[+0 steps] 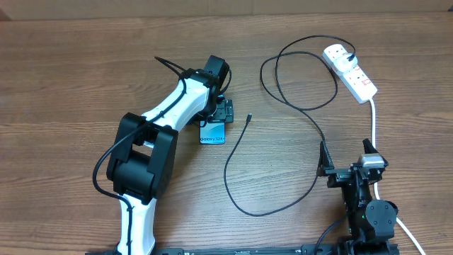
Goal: Plug charger to phone and switch on socket
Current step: 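Close the left gripper on the phone's long sides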
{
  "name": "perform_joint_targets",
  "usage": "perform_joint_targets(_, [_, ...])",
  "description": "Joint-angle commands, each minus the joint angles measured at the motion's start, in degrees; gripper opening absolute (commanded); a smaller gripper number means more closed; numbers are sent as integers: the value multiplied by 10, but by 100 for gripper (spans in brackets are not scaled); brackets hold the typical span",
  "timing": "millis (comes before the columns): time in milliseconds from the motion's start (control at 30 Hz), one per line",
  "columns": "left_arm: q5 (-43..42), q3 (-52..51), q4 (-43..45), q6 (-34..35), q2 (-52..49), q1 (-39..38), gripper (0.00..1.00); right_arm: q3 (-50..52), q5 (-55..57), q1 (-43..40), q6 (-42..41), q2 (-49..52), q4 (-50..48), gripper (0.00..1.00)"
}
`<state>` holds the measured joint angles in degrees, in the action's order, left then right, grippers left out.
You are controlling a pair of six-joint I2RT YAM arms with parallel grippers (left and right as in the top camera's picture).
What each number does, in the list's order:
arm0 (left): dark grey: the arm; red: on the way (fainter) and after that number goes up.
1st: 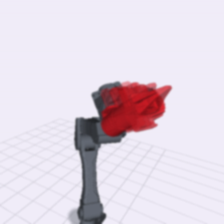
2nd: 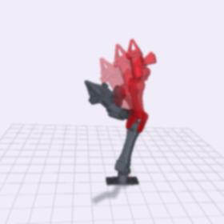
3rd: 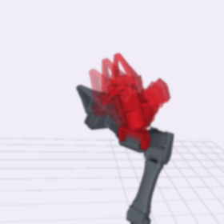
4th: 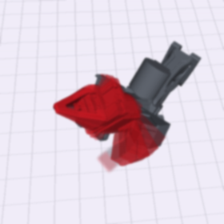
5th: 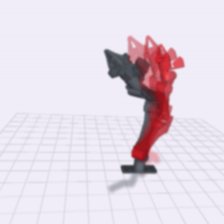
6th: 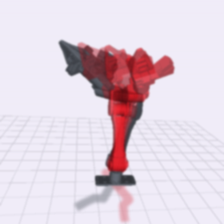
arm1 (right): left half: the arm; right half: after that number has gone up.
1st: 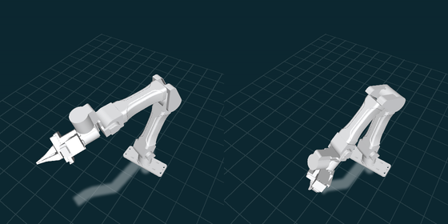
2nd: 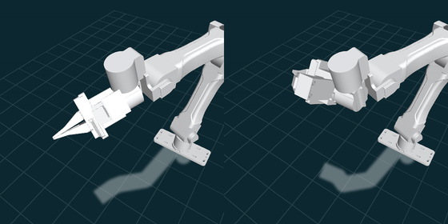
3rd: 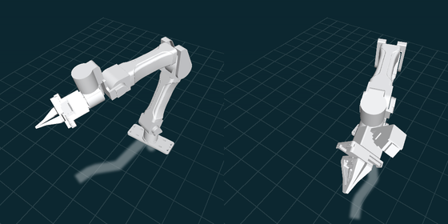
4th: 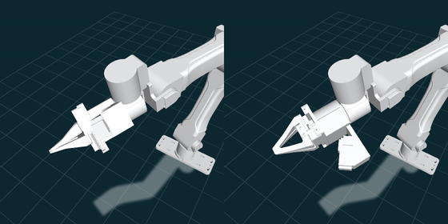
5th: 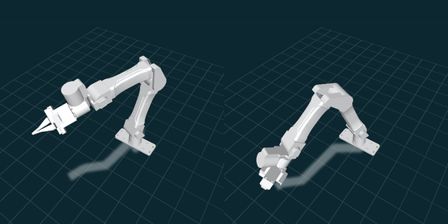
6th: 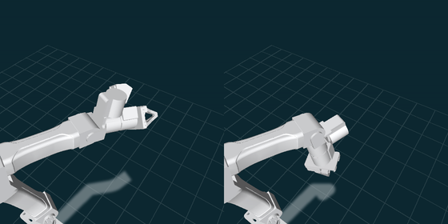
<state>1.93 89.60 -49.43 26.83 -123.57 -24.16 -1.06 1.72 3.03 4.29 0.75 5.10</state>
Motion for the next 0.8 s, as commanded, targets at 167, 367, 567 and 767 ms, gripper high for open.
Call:
perform_joint_targets(167, [-26, 0, 7, -9, -18, -14, 100, 6, -1, -3, 1, -3, -4, 100])
perform_joint_targets(367, [-11, 0, 6, 5, -18, -14, 100, 6, -1, -3, 1, -3, -4, 100])
perform_joint_targets(567, [-2, -3, 4, 5, -18, -14, 99, 6, -1, -3, 1, -3, -4, 100])
perform_joint_targets(767, [7, -5, 2, 6, -18, -14, 100, 6, -1, -3, 1, -3, -4, 100])
